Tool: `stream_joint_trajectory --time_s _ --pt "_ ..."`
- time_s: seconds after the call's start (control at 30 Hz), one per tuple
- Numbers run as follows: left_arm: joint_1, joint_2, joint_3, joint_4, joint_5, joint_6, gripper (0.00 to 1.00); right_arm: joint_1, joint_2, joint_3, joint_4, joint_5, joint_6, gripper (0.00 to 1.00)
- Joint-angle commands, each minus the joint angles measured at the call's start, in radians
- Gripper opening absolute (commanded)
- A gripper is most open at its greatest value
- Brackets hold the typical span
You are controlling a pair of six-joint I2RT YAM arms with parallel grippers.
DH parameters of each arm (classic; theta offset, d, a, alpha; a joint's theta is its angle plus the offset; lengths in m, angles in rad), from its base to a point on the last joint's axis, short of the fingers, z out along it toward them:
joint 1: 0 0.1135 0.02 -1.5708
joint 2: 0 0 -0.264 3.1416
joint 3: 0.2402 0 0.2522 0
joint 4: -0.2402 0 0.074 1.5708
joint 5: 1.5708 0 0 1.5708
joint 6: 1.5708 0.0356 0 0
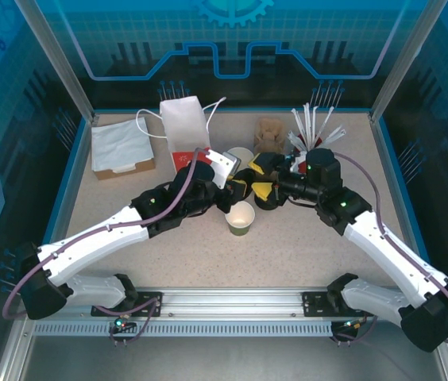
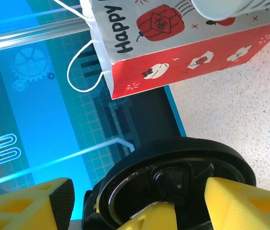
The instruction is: Pack the takeout coffee
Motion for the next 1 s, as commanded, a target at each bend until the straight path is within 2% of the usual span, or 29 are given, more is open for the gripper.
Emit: stream_joint_trajectory --time_s 0.0,0.1,0.37,0.53,0.63,0.77,0.9,0.97 --pt "-0.008 0.005 0.004 0.030 -0.015 0.031 0.23 0.021 0.016 0.032 0.059 0.008 0.065 0.71" --pt "-0.009 0.004 0.003 0.031 -0.013 0.036 0.24 0.032 0.028 0.034 0.075 0.021 0.082 0.65" --pt "-0.011 0.002 -0.012 0.037 -0.009 0.046 0.25 0.040 0.040 0.036 0.090 0.044 0.104 0.39" --pt "-0.011 0.003 -0.015 0.036 -0.007 0.049 0.31 0.040 0.031 0.028 0.080 0.054 0.093 0.18" --pt "-0.011 0.000 -0.016 0.038 0.001 0.043 0.39 0.036 0.026 0.017 0.080 0.054 0.083 0.10" --pt "-0.011 -0.018 -0.021 0.039 0.012 0.033 0.51 0.023 0.021 0.004 0.080 0.034 0.036 0.09" --pt "0.014 -0.059 -0.036 0.043 0.072 0.003 0.74 -0.015 0.010 -0.009 0.084 -0.005 -0.040 0.09" --pt "0.050 -0.086 -0.047 0.043 0.138 -0.041 0.82 -0.048 0.008 -0.014 0.095 -0.048 -0.099 0.09"
